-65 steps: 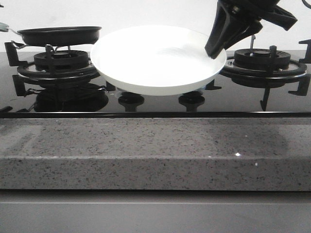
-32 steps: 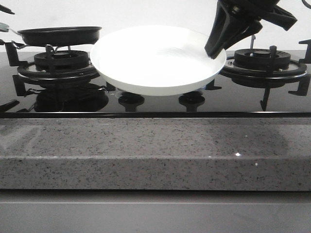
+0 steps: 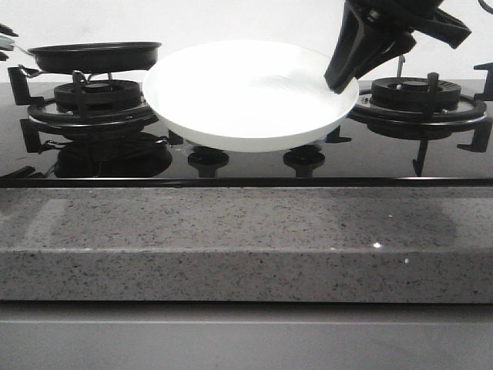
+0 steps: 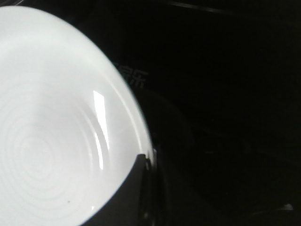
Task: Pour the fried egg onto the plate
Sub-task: 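Grasp the pale green handle of the frying pan with the left gripper, then lift and tip the frying pan over the plate with the left gripper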
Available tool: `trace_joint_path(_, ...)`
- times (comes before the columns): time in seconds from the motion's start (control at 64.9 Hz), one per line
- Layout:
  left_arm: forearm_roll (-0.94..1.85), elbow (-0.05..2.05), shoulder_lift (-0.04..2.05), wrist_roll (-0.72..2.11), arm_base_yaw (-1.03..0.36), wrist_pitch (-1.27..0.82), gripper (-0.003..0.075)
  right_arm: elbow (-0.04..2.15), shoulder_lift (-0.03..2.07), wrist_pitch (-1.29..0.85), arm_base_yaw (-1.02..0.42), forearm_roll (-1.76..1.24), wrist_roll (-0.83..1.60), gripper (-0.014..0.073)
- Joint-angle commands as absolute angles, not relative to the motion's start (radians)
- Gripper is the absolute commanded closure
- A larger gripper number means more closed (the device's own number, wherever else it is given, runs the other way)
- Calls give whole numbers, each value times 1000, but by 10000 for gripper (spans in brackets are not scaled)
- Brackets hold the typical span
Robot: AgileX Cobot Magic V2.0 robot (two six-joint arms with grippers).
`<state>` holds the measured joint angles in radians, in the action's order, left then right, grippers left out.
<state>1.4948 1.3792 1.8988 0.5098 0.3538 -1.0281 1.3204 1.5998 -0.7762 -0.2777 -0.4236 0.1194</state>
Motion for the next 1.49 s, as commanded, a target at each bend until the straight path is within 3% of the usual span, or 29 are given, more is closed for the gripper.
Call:
trace_joint_path(0.0, 1563, 1411, 1853, 516, 356, -1047, 588, 1344, 1554, -742, -277, -454, 129, 662)
trace_joint_path(0.323, 1623, 1413, 1853, 519, 356, -1118, 740, 1344, 1554, -742, -277, -454, 129, 662)
trace_joint_path(0.631, 1672, 1413, 1783, 597, 356, -1141, 739, 1344, 1554, -742, -277, -454, 129, 662)
trace_joint_path(0.832, 1580, 1413, 1664, 597, 321, -1028, 739, 1344, 1554, -743, -277, -454, 129, 662)
trace_joint_path(1.094, 1399, 1413, 1480, 598, 209, -887, 739, 1344, 1554, -743, -277, -454, 129, 662)
trace_joint_path(1.479, 1036, 1413, 1297, 611, -100, -693, 739, 1344, 1554, -743, -277, -454, 129, 662)
